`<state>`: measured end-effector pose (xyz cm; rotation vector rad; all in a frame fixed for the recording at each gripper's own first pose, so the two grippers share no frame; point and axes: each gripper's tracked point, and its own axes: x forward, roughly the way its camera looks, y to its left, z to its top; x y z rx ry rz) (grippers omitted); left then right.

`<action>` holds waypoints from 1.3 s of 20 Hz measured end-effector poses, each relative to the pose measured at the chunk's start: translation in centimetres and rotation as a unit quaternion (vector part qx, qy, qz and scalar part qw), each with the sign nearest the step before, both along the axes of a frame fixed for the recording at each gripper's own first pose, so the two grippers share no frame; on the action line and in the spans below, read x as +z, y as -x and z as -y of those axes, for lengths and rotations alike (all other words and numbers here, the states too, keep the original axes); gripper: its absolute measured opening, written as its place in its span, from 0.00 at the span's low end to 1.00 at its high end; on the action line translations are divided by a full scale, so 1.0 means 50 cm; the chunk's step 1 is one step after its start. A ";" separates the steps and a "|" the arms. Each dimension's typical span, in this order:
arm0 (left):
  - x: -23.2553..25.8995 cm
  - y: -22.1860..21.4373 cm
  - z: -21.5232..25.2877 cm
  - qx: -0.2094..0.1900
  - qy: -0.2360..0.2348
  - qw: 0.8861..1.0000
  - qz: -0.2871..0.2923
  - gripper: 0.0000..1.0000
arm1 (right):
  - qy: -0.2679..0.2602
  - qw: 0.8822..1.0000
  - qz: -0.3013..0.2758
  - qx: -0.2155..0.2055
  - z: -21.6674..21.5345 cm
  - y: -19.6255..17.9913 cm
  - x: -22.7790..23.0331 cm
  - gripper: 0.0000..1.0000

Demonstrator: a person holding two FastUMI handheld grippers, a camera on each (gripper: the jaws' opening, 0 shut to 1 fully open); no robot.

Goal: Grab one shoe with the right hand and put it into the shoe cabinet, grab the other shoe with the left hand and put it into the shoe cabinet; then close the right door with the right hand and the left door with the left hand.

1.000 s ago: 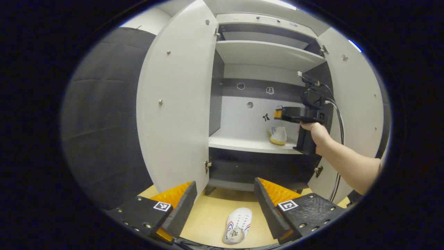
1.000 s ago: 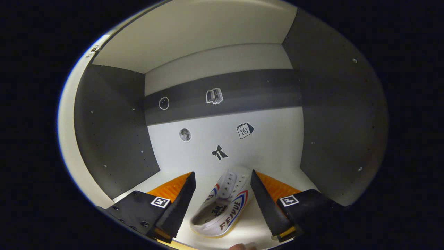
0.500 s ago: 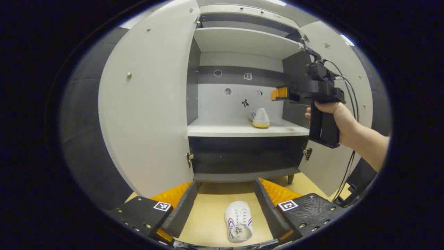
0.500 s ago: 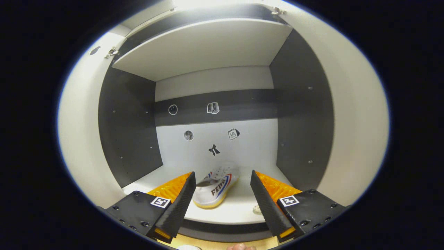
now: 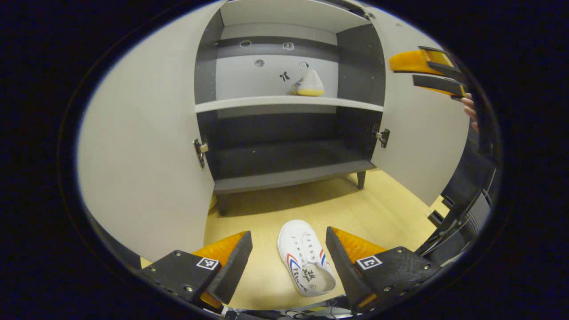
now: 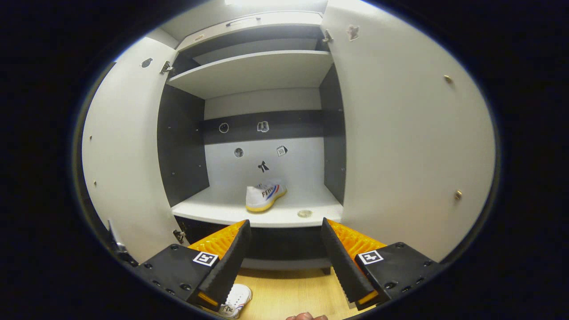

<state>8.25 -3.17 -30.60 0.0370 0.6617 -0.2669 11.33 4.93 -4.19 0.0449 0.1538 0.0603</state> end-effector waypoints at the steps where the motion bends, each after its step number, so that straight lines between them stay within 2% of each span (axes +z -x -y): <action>1: -0.030 -0.002 0.002 -0.003 0.001 1.000 -0.015 0.95 | -0.002 1.000 -0.003 -0.008 0.012 0.032 -0.011 0.98; 4: -0.126 0.004 -0.001 -0.018 -0.026 0.997 -0.070 1.00 | 0.009 0.999 -0.010 -0.034 0.061 0.111 -0.030 0.98; 5: -0.154 0.010 -0.002 -0.022 -0.033 0.996 -0.085 0.95 | 0.009 0.999 -0.013 -0.043 0.071 0.134 -0.034 0.98; 6: -0.178 0.014 -0.001 -0.022 -0.034 0.994 -0.100 1.00 | 0.011 0.999 -0.016 -0.051 0.083 0.156 -0.036 0.98; 12: -0.247 0.019 -0.004 -0.016 -0.006 0.986 -0.166 1.00 | 0.038 0.991 -0.035 -0.123 0.190 0.264 -0.056 0.98; 13: -0.251 0.017 -0.003 -0.016 -0.001 0.985 -0.171 0.92 | 0.038 0.989 -0.031 -0.139 0.213 0.284 -0.050 0.98; 14: -0.251 0.014 0.001 -0.019 0.008 0.984 -0.178 0.70 | 0.038 0.986 -0.027 -0.159 0.235 0.303 -0.045 0.99; 19: -0.268 0.025 0.005 -0.022 0.014 0.978 -0.205 0.70 | 0.050 0.970 -0.042 -0.234 0.338 0.374 -0.056 0.98; 20: -0.271 0.032 0.006 -0.021 0.015 0.977 -0.210 0.64 | 0.048 0.967 -0.047 -0.246 0.354 0.382 -0.057 0.98; 21: -0.272 0.034 0.007 -0.021 0.018 0.976 -0.215 0.71 | 0.042 0.965 -0.049 -0.256 0.373 0.389 -0.061 0.98; 23: -0.293 0.036 0.021 -0.021 0.036 0.974 -0.224 0.73 | 0.031 0.960 -0.050 -0.275 0.399 0.390 -0.064 0.98; 25: -0.284 0.041 0.018 -0.022 0.030 0.971 -0.236 0.58 | 0.024 0.957 -0.050 -0.285 0.421 0.391 -0.067 0.98; 26: -0.282 0.041 0.017 -0.019 0.022 0.970 -0.242 0.58 | 0.026 0.956 -0.050 -0.289 0.431 0.390 -0.069 0.98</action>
